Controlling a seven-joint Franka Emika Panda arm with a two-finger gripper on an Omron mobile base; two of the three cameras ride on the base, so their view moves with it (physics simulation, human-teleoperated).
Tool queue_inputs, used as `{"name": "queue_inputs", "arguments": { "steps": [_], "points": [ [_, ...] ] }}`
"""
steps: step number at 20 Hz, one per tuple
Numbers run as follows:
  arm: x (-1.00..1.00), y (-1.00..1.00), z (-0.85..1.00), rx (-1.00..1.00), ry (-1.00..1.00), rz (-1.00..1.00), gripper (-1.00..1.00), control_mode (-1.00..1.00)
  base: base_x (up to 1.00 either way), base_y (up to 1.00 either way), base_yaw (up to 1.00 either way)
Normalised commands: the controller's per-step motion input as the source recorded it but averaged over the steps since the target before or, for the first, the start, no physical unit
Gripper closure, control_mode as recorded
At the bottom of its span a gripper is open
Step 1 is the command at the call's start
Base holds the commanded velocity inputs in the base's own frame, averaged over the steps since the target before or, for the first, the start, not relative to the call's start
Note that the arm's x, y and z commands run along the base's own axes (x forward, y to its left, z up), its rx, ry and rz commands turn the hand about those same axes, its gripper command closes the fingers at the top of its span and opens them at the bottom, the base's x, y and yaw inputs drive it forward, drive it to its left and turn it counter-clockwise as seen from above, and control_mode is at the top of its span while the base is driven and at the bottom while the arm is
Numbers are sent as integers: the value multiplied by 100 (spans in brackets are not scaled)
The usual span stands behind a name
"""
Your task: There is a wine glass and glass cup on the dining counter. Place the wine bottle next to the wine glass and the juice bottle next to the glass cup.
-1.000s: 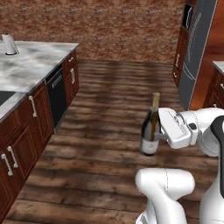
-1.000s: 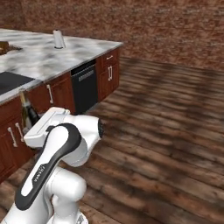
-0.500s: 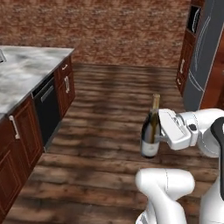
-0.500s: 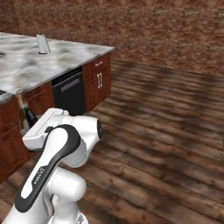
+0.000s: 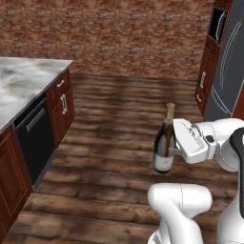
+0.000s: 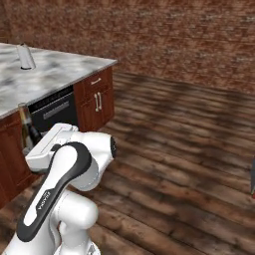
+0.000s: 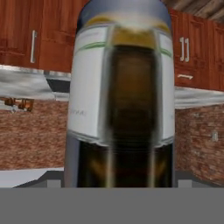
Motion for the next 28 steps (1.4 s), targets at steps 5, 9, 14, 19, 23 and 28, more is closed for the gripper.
{"name": "queue_inputs", "arguments": {
  "steps": [5, 9, 14, 19, 23, 28],
  "points": [
    [0, 0, 0, 0, 0, 0, 100, 100, 100, -38, 0],
    [0, 0, 0, 0, 0, 0, 100, 100, 100, -42, 0],
    [0, 0, 0, 0, 0, 0, 100, 100, 100, -42, 0],
    [0, 0, 0, 0, 0, 0, 100, 100, 100, -37, 1],
    [0, 0, 0, 0, 0, 0, 100, 100, 100, -31, 3],
    [0, 0, 0, 0, 0, 0, 100, 100, 100, -18, 1]
  ]
}}
